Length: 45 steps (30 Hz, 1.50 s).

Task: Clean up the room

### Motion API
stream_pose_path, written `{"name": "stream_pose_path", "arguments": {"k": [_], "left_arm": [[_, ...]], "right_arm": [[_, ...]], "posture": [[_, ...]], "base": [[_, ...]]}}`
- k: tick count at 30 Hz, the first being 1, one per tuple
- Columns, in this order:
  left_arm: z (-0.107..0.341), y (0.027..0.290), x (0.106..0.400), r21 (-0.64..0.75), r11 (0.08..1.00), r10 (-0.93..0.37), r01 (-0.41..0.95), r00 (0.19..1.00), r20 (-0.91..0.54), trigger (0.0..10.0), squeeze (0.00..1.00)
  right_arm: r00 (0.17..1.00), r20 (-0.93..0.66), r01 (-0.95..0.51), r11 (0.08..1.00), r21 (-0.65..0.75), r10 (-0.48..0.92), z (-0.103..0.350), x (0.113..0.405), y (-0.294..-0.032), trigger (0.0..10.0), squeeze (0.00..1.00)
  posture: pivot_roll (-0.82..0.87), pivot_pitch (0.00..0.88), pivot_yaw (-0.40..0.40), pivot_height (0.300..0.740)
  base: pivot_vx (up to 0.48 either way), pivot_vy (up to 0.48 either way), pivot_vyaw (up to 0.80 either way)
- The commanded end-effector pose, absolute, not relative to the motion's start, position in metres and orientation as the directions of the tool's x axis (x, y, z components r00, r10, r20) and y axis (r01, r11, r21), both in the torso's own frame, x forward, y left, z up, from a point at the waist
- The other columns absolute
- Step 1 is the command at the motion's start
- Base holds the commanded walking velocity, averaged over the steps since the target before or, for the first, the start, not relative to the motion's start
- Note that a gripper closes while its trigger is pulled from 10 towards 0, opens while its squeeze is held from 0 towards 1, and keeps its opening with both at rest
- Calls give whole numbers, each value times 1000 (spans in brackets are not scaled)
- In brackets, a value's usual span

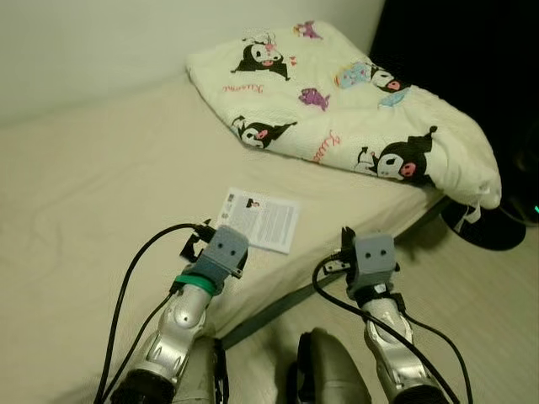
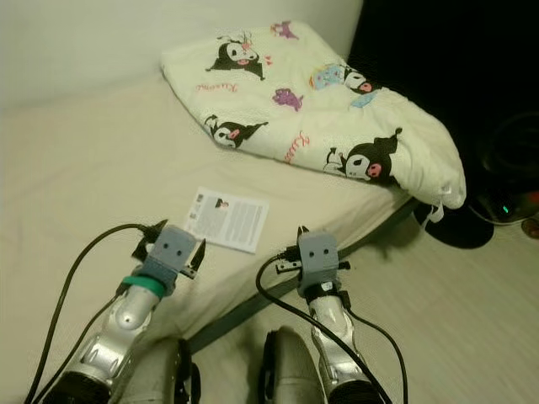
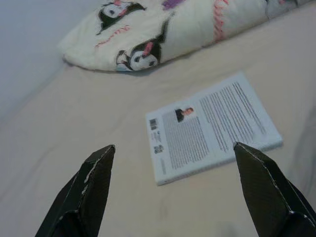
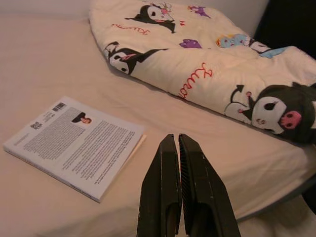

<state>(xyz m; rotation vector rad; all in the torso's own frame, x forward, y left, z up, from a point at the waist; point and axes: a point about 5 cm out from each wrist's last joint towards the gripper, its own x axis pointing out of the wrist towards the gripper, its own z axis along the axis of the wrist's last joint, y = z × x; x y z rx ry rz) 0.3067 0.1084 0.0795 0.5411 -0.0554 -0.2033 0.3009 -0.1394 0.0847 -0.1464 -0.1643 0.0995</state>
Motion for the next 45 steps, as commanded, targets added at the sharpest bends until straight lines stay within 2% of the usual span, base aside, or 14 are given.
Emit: {"name": "stream_pose_path", "arguments": {"k": [1,11,22,29,33,36,37,38,42,44,45], "left_arm": [[67,107,304,558,805,-214,204,976,-49,10000,0],[68,111,321,683,713,-150,160,986,-75,10000,0],[69,110,333,740,657,-123,143,989,-81,10000,0],[68,108,340,819,558,-88,133,991,-100,10000,0],[68,110,343,825,548,-74,137,991,-115,10000,0],[80,118,350,749,656,-55,95,995,-78,10000,0],[80,118,350,749,656,-55,95,995,-78,10000,0],[88,123,352,693,718,-51,60,998,-34,10000,0],[99,128,351,630,777,-42,18,999,23,10000,0],[113,134,344,562,827,-50,-18,993,104,10000,0],[113,134,344,562,827,-50,-18,993,104,10000,0]], "right_arm": [[987,97,-112,985,-129,125,74,299,-134,10000,0],[984,75,-153,982,-111,162,70,296,-116,10000,0],[986,55,-153,983,-101,159,63,287,-114,10000,0],[986,64,-147,985,-94,153,66,286,-109,10000,0],[986,67,-149,985,-89,156,67,287,-106,10000,0],[985,79,-148,986,-82,155,70,287,-106,10000,0],[985,79,-148,986,-82,155,70,287,-106,10000,0],[985,87,-144,986,-81,151,72,287,-108,10000,0],[984,101,-137,987,-82,145,76,288,-110,10000,0],[983,130,-123,989,-79,133,82,290,-113,10000,0],[983,130,-123,989,-79,133,82,290,-113,10000,0]], "posture": [[-94,238,38,636],[-97,335,72,636],[-106,364,89,636],[-102,409,115,636],[-102,414,119,636],[-99,392,113,636],[-99,392,113,636],[-98,377,108,636],[-96,360,103,636],[-89,306,96,636],[-89,306,96,636]], "base": [[0,0,0],[0,0,0],[0,0,0],[0,0,0],[0,0,0],[0,0,0],[0,0,0],[0,0,0],[0,0,0],[0,0,0],[0,0,0]]}}
